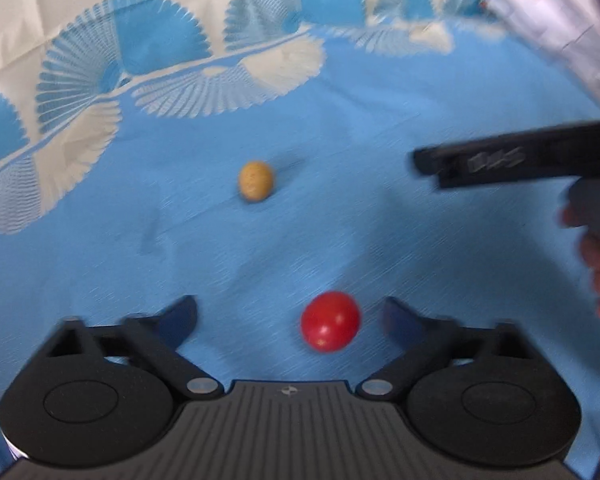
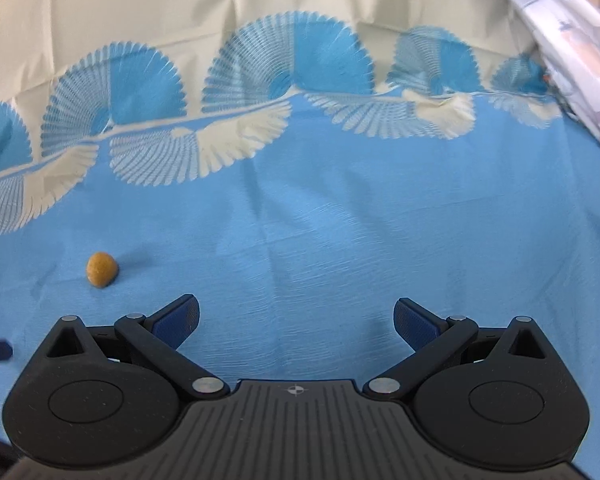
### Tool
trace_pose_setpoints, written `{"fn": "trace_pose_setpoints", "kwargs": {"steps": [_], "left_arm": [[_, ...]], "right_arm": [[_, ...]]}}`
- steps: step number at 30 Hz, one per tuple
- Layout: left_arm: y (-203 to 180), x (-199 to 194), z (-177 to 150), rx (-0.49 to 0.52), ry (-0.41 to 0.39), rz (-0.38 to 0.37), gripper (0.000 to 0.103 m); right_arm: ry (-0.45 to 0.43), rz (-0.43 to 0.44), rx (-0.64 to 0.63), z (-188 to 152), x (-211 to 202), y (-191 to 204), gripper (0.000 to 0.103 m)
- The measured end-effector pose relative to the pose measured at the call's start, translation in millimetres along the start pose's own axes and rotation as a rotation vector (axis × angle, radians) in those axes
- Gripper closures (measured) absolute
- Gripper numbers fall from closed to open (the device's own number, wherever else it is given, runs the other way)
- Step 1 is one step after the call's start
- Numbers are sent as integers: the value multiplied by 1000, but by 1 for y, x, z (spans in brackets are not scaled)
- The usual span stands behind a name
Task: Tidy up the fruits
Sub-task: 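Grasp the red tomato with the left tool while the right tool grasps the small yellow fruit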
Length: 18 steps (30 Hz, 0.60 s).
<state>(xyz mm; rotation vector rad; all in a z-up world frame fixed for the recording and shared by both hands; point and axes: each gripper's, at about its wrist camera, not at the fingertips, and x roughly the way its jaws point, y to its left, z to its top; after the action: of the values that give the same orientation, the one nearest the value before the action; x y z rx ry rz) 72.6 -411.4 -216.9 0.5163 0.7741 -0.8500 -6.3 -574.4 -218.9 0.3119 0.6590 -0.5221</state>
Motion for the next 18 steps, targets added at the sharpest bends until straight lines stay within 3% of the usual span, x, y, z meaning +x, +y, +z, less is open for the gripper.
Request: {"fn": "trace_pose_setpoints", "kwargs": {"steps": [2,3,9,14,15,17,18], "left_arm": [[6,1,1,-3,-5,-67,51],[7,-1,2,8,-7,-63,73],[47,-19,-7,-58,21,27,72],[105,-47,-14,-189,45,94,72],[114,-54,-14,-213,43,101,72],[127,-68,-14,-250,37,106,72],[132,-77,-14,-265,29,107,72]], "right_arm": [[8,6,-24,2,7,6,1],[12,19,-29,4,9,9,1],[-14,176,-105,15,17,51,1],[1,220,-278,13,37,119,6],[18,215,-306,11,42,129,30],[-2,216,-307,9,42,138,56],[8,224,-292,10,41,140,75]]}}
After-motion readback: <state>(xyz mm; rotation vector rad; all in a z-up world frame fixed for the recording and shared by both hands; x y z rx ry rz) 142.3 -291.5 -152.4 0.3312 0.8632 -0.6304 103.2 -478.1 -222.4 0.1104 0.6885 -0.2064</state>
